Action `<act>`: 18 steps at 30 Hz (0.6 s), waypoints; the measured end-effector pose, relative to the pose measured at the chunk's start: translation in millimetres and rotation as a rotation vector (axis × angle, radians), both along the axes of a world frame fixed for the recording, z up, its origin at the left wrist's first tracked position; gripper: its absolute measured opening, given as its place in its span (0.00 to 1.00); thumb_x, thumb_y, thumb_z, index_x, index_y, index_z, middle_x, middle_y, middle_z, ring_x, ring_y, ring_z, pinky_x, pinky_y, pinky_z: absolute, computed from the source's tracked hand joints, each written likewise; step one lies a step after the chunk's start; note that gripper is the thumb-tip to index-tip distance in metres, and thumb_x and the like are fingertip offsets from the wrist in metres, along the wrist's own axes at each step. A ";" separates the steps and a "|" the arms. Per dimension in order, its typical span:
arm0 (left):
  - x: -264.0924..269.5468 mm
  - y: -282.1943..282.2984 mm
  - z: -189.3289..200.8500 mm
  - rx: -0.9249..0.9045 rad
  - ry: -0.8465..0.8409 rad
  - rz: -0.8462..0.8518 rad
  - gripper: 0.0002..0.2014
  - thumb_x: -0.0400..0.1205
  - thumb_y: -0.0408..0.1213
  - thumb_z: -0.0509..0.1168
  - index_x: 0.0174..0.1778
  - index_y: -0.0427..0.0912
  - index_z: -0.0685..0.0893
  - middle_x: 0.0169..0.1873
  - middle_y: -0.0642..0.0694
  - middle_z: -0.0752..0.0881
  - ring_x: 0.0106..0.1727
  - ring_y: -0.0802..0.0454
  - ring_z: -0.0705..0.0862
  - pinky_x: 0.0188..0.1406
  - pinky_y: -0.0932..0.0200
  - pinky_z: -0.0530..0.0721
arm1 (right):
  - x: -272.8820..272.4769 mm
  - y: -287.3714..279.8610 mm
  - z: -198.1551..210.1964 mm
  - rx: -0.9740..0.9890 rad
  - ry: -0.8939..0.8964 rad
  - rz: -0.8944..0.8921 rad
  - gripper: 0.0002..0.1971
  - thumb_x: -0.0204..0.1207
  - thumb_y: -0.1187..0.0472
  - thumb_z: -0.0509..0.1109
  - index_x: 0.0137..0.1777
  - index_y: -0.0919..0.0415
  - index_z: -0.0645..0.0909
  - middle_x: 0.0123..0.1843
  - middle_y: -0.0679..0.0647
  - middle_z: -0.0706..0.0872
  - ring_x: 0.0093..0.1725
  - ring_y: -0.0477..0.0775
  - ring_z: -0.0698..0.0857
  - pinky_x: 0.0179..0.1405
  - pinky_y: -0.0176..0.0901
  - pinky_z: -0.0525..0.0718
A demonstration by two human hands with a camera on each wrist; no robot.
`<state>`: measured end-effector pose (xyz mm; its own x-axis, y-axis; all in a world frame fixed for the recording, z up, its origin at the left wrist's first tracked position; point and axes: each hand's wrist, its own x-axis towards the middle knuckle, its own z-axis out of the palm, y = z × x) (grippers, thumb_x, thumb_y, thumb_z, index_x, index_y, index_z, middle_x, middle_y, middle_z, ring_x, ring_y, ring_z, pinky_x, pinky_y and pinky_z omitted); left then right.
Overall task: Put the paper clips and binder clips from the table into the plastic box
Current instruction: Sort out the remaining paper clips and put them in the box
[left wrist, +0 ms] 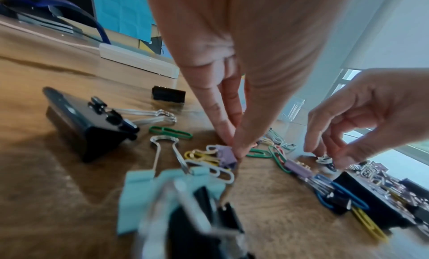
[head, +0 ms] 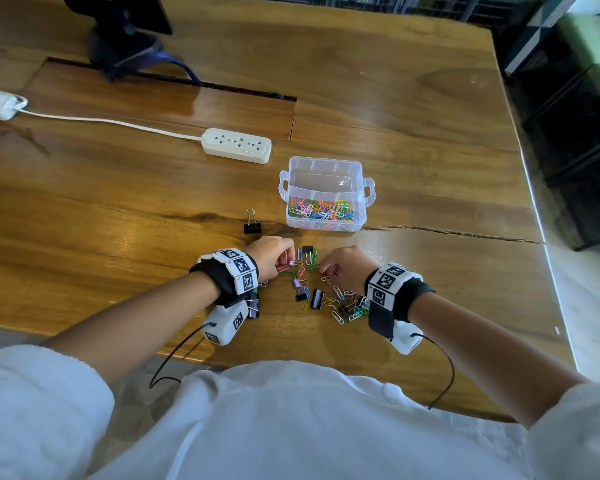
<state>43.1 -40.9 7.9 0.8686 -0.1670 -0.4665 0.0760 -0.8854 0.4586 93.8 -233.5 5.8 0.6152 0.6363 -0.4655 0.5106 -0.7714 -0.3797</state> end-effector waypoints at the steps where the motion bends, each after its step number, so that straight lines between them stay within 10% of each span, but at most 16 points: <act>1: -1.1 -0.5 0.2 -0.017 0.000 0.008 0.17 0.71 0.18 0.64 0.51 0.41 0.80 0.47 0.47 0.81 0.47 0.49 0.80 0.49 0.55 0.82 | 0.6 -1.7 1.4 0.012 -0.005 -0.001 0.14 0.72 0.63 0.72 0.58 0.55 0.84 0.55 0.50 0.86 0.45 0.42 0.76 0.50 0.32 0.75; 8: -7.2 -0.1 1.9 0.195 -0.001 -0.061 0.12 0.76 0.36 0.70 0.54 0.41 0.80 0.48 0.48 0.75 0.56 0.47 0.80 0.49 0.58 0.76 | 2.8 -14.6 0.2 -0.016 -0.042 0.030 0.16 0.71 0.57 0.74 0.58 0.54 0.82 0.55 0.52 0.83 0.53 0.49 0.79 0.58 0.43 0.79; 18: -5.9 -4.5 2.0 0.149 0.038 -0.043 0.06 0.78 0.32 0.69 0.49 0.39 0.87 0.52 0.43 0.88 0.55 0.46 0.85 0.54 0.52 0.84 | 2.4 -2.3 4.1 -0.081 0.007 0.099 0.06 0.75 0.62 0.69 0.49 0.57 0.85 0.52 0.50 0.85 0.53 0.48 0.80 0.56 0.42 0.80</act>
<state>37.2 -45.4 9.9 0.8433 -0.1301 -0.5214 0.0516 -0.9462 0.3196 96.2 -235.8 9.9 0.5477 0.6537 -0.5223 0.5832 -0.7458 -0.3219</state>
